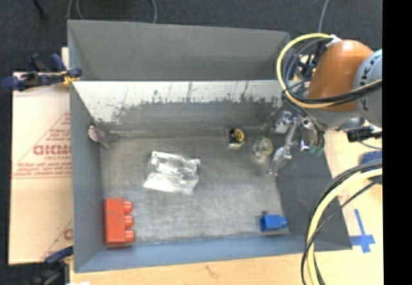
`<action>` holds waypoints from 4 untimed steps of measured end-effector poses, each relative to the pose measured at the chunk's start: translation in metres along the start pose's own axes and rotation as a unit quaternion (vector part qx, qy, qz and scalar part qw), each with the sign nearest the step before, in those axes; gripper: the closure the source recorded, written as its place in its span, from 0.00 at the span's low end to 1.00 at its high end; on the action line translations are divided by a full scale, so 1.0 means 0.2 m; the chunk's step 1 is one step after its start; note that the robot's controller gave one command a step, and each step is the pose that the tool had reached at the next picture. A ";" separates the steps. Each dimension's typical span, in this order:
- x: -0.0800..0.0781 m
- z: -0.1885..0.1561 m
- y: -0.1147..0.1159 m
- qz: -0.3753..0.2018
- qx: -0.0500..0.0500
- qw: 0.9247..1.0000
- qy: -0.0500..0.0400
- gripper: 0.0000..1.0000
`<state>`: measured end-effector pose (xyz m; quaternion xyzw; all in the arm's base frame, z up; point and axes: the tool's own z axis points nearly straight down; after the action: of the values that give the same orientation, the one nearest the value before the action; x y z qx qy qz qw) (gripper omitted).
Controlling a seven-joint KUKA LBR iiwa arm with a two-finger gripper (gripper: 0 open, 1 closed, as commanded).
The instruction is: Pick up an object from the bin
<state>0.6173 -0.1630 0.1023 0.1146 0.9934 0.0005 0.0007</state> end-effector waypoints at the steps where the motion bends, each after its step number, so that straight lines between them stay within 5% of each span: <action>1: 0.03 0.14 0.02 0.049 -0.006 0.999 -0.005 0.00; 2: 0.02 0.12 0.04 0.045 -0.003 0.999 -0.002 0.00; 3: 0.02 0.13 0.02 0.045 0.000 0.999 -0.002 1.00; 4: 0.02 0.09 0.02 0.043 0.001 0.999 -0.003 1.00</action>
Offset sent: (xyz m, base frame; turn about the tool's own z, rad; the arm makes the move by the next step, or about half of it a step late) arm -0.0109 -0.0003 -0.0323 0.1060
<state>0.6150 -0.1581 0.0851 0.1577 0.9875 -0.0006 0.0034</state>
